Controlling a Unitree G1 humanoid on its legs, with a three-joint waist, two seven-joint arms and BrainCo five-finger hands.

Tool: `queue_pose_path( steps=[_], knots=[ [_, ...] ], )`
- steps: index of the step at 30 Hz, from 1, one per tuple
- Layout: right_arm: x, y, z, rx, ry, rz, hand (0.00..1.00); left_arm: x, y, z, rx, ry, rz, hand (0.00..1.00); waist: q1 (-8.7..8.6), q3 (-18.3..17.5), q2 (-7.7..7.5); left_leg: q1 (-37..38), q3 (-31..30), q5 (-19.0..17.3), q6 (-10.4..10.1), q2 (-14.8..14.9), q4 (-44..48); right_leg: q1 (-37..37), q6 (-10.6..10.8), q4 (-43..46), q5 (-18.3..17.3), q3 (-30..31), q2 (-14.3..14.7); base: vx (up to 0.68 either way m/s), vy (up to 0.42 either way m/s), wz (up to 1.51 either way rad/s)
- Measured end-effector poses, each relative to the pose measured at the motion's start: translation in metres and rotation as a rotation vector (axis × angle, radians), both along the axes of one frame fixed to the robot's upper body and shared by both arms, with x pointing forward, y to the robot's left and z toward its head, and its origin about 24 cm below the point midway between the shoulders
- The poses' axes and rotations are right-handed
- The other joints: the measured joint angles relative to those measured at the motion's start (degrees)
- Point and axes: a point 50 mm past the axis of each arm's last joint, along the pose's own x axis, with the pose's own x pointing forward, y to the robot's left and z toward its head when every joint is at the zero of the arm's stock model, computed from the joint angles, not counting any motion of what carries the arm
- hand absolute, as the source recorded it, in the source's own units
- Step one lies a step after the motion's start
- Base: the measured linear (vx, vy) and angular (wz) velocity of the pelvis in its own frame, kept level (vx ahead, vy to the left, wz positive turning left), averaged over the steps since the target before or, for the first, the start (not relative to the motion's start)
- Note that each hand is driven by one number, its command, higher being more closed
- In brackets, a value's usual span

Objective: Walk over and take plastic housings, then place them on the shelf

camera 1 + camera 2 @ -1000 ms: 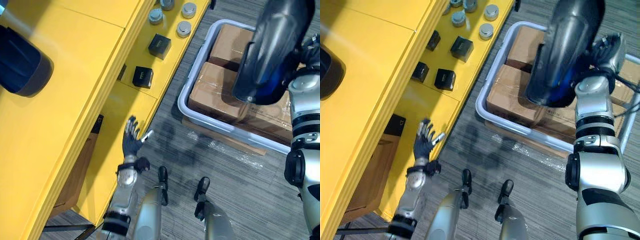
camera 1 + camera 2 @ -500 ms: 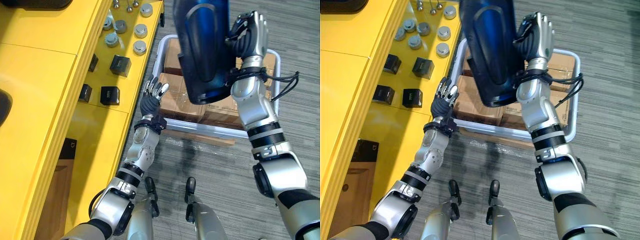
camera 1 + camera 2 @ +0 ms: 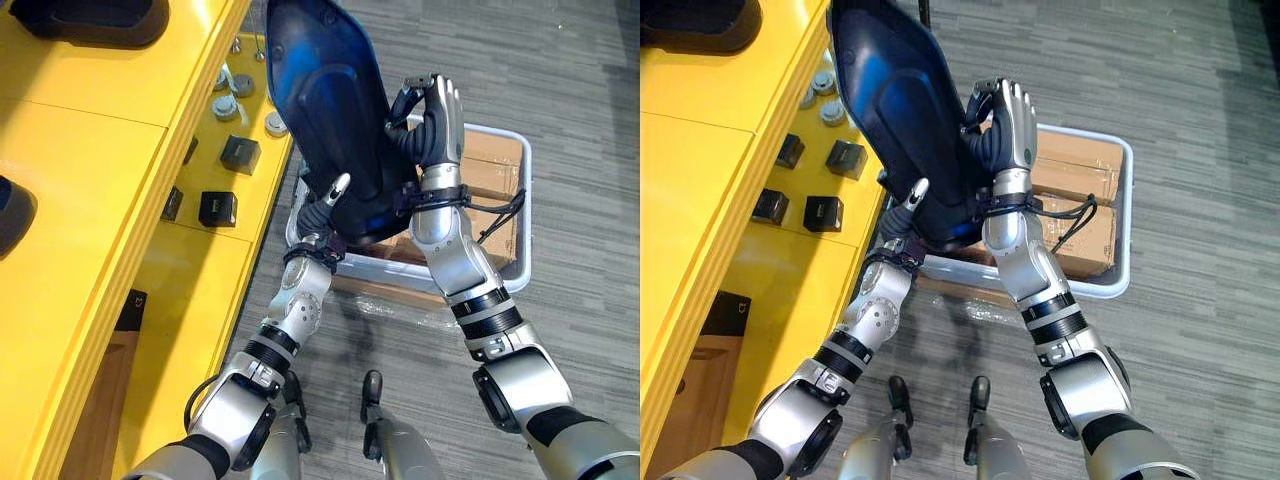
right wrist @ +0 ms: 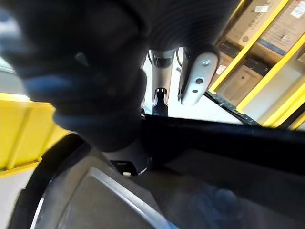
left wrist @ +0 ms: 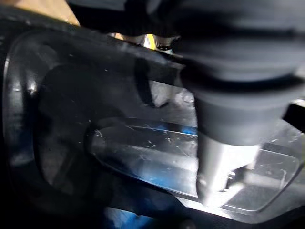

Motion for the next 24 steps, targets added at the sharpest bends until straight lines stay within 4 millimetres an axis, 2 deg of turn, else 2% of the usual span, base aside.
queue_pose_path(
  steps=[4, 5, 6, 7, 8, 9, 10, 11, 12, 13, 14, 15, 16, 17, 18, 19, 20, 21, 22, 24],
  knots=[
    [-0.01, -0.001, -0.006, 0.031, -0.013, 0.032, 1.0, -0.011, -0.009, -0.005, -0.024, -0.007, -0.042, 1.0, -0.1, -0.64, 0.01, 0.04, -4.89, 1.27, -0.51, -0.45, -0.79, 2.5, -0.33, 0.03, -1.16, -5.05, 0.03, 0.02, -0.04, 0.69],
    [-0.016, -0.003, -0.011, 0.045, -0.022, 0.043, 1.0, -0.014, -0.011, -0.007, -0.018, -0.005, -0.042, 1.0, 0.01, -0.75, 0.08, 0.02, -6.28, 1.74, -0.6, -1.03, -0.93, 3.48, -0.51, 1.3, -3.19, -7.82, -0.71, 0.02, -0.02, 1.06],
    [-0.023, -0.005, -0.015, 0.069, -0.035, 0.055, 1.0, -0.015, -0.014, -0.008, -0.009, -0.001, -0.034, 1.0, -0.1, -0.99, 0.05, -0.43, -4.66, 1.15, 0.05, -0.91, -0.75, 4.07, -0.43, 3.18, -5.43, -10.73, -1.95, 0.02, -0.01, 1.2],
    [-0.026, -0.006, -0.017, 0.084, -0.042, 0.06, 1.0, -0.016, -0.015, -0.008, 0.002, -0.004, -0.027, 1.0, -0.41, -1.06, 0.13, -0.82, -1.03, -0.01, 1.04, 0.03, 0.58, 4.63, -0.38, 3.75, -6.18, -12.64, -2.42, 0.04, -0.005, 1.42],
    [-0.033, -0.009, -0.02, 0.108, -0.059, 0.061, 1.0, -0.018, -0.019, -0.007, 0.012, -0.005, -0.013, 1.0, -1.23, -1.35, 0.37, -1.88, 8.59, -2.21, 2.44, 3.22, 4.67, 5.63, 0.24, 4.69, -7.33, -15.9, -3.33, 0.09, 0.011, 1.42],
    [-0.039, -0.011, -0.022, 0.124, -0.074, 0.067, 1.0, -0.021, -0.022, -0.006, 0.024, -0.01, 0.015, 1.0, -1.52, -2.13, 0.88, -1.89, 19.84, -2.19, 4.06, 7.16, 8.71, 5.66, 0.96, 6.84, -9.25, -17.77, -4.27, 0.13, 0.036, 1.33],
    [-0.041, -0.011, -0.022, 0.135, -0.084, 0.073, 1.0, -0.023, -0.022, -0.004, 0.033, -0.019, 0.028, 1.0, -1.72, -2.29, 0.89, -1.77, 23.67, -2.48, 3.92, 8.07, 10.26, 5.63, 1.39, 7.98, -10.01, -18.35, -4.97, 0.16, 0.179, 0.93],
    [-0.046, -0.009, -0.024, 0.164, -0.091, 0.089, 1.0, -0.025, -0.021, -0.003, 0.044, -0.032, 0.053, 1.0, -1.67, -2.52, 0.76, -2.05, 30.98, -3.71, 6.46, 9.23, 13.32, 5.67, 2.38, 9.92, -10.91, -19.14, -6.45, 0.12, 0.204, 0.55],
    [-0.05, -0.007, -0.027, 0.197, -0.087, 0.098, 1.0, -0.028, -0.018, -0.003, 0.059, -0.04, 0.075, 1.0, -1.28, -3.38, 0.75, -1.92, 33.89, -5.39, 8.17, 9.31, 14.73, 5.71, 3.18, 11.11, -12.21, -19.19, -7.36, 0.14, 0.26, 0.42],
    [-0.054, -0.004, -0.031, 0.239, -0.081, 0.11, 1.0, -0.032, -0.012, -0.005, 0.077, -0.057, 0.106, 1.0, -0.67, -4.43, 0.6, -1.44, 34.14, -7.56, 7.77, 8.48, 15.11, 5.74, 4.28, 12.82, -13.31, -19.32, -8.67, 0.11, 0.168, 0.22],
    [-0.057, -0.002, -0.033, 0.257, -0.079, 0.118, 1.0, -0.035, -0.01, -0.005, 0.084, -0.063, 0.119, 1.0, -0.49, -4.72, 0.24, -0.95, 34.1, -8.26, 7.53, 7.49, 15.11, 5.93, 4.81, 14.01, -14.22, -19.52, -9.79, 0.14, 0.196, 0.42],
    [-0.061, -0.001, -0.037, 0.284, -0.071, 0.127, 1.0, -0.039, -0.008, -0.007, 0.103, -0.068, 0.14, 1.0, -0.72, -5.06, -0.42, 0.56, 33.22, -9.39, 7.51, 5.05, 14.75, 7.62, 5.98, 16.51, -15.57, -21.01, -12.58, 0.14, 0.19, 0.69],
    [-0.062, -0.003, -0.043, 0.292, -0.057, 0.124, 0.0, -0.042, -0.007, -0.01, 0.142, -0.072, 0.167, 1.0, -1.09, -5.16, -0.59, 3.12, 31.46, -10.37, 7.26, 2.39, 13.11, 8.86, 6.18, 22.18, -15.5, -21.94, -16.09, 0.14, 0.193, 0.85],
    [-0.062, -0.005, -0.046, 0.298, -0.054, 0.118, 0.0, -0.042, -0.007, -0.01, 0.161, -0.076, 0.174, 1.0, -1.27, -5.21, -0.68, 4.67, 30.57, -10.78, 6.93, 0.71, 11.96, 8.9, 6.11, 26.84, -15.48, -21.82, -18.52, 0.15, 0.284, 0.98],
    [-0.064, -0.009, -0.049, 0.309, -0.051, 0.108, 0.0, -0.043, -0.006, -0.009, 0.205, -0.094, 0.197, 1.0, -1.46, -5.17, -0.87, 8.17, 28.5, -11.02, 7.28, -2.57, 9.4, 7.63, 2.41, 37.46, -13.27, -19.32, -23.0, 0.09, 0.209, 0.85],
    [-0.066, -0.009, -0.049, 0.312, -0.057, 0.112, 0.0, -0.044, -0.004, -0.007, 0.223, -0.109, 0.212, 1.0, -1.51, -5.19, -0.87, 9.73, 27.34, -11.03, 7.33, -3.75, 8.16, 6.12, -1.46, 42.52, -10.81, -16.66, -24.36, 0.1, 0.247, 1.08],
    [-0.07, -0.008, -0.049, 0.323, -0.075, 0.131, 0.0, -0.048, 0.004, -0.001, 0.267, -0.16, 0.257, 1.0, -2.08, -5.68, -1.05, 11.88, 24.47, -10.69, 8.07, -5.07, 5.99, 1.96, -4.32, 50.82, -7.04, -9.33, -24.57, 0.13, 0.075, 1.15],
    [-0.072, -0.005, -0.046, 0.333, -0.094, 0.156, 0.0, -0.051, 0.014, 0.009, 0.316, -0.226, 0.319, 1.0, -2.75, -6.41, -1.7, 12.46, 21.78, -10.69, 8.5, -5.41, 5.24, -1.71, -1.01, 55.64, -9.75, -4.66, -22.23, 0.17, 0.062, 1.2],
    [-0.073, -0.003, -0.045, 0.339, -0.102, 0.172, 0.0, -0.052, 0.019, 0.015, 0.334, -0.256, 0.348, 1.0, -2.91, -6.6, -1.81, 12.6, 20.66, -10.56, 8.49, -5.3, 5.13, -2.87, -0.5, 55.67, -10.52, -3.38, -20.89, 0.21, -0.055, 1.14],
    [-0.074, 0.003, -0.041, 0.352, -0.101, 0.231, 0.0, -0.057, 0.033, 0.033, 0.381, -0.361, 0.439, 1.0, -2.58, -6.81, -2.15, 13.2, 16.29, -10.49, 7.99, -5.21, 5.18, -5.6, 0.26, 48.03, -13.89, 0.09, -15.48, 0.22, -0.113, 1.0]
  ],
)
